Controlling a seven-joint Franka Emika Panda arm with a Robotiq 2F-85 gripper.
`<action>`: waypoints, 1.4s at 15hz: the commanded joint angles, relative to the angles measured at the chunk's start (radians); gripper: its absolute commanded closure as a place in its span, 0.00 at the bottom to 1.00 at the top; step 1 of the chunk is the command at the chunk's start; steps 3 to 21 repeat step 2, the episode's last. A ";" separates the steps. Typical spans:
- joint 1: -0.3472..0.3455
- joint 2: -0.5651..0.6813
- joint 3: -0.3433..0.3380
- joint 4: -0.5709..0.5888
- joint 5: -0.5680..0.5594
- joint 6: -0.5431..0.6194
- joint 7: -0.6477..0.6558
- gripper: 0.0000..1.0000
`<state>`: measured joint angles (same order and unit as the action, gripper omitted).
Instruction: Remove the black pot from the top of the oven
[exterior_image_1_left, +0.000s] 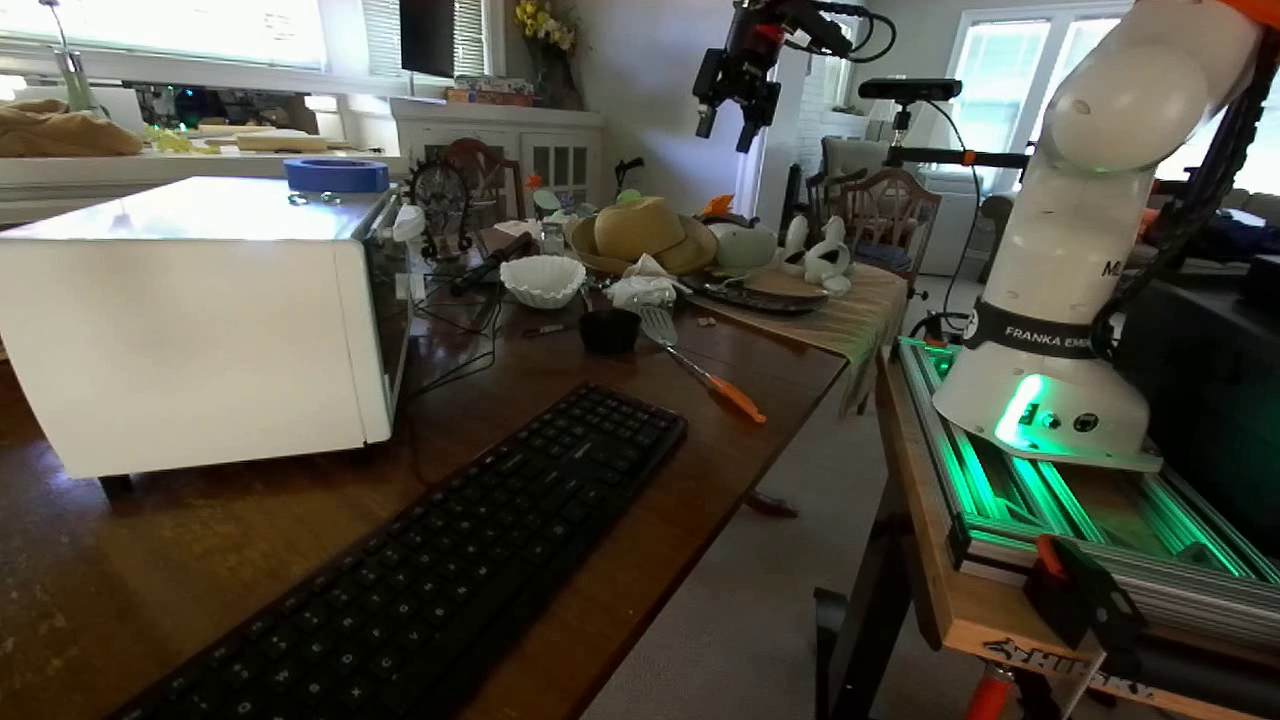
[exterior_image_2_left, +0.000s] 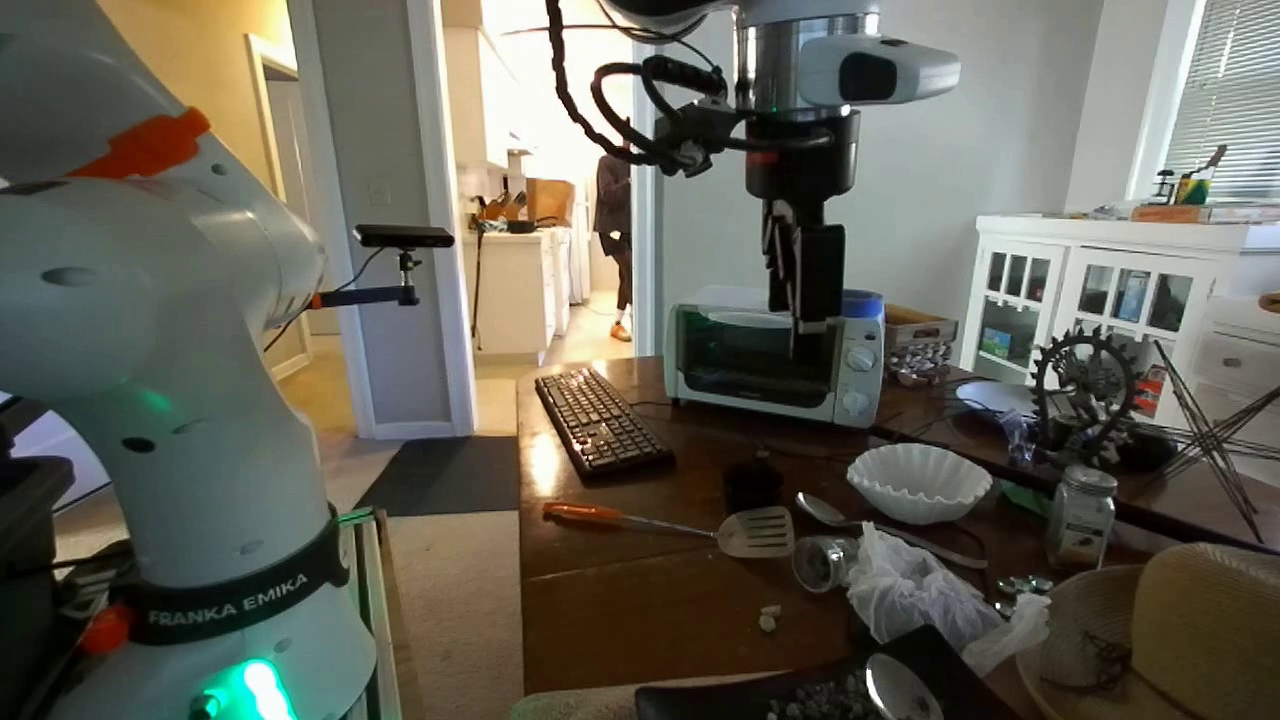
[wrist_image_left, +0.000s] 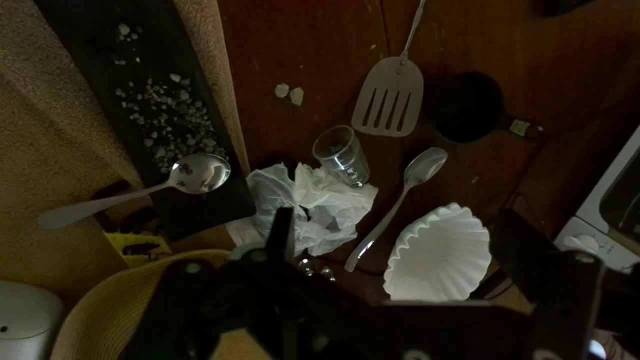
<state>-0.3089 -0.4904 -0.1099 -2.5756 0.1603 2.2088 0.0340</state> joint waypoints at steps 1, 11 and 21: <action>0.032 -0.002 -0.030 0.000 -0.019 0.000 0.014 0.00; 0.032 -0.002 -0.030 -0.002 -0.020 0.000 0.014 0.00; 0.032 -0.002 -0.030 -0.002 -0.020 0.000 0.014 0.00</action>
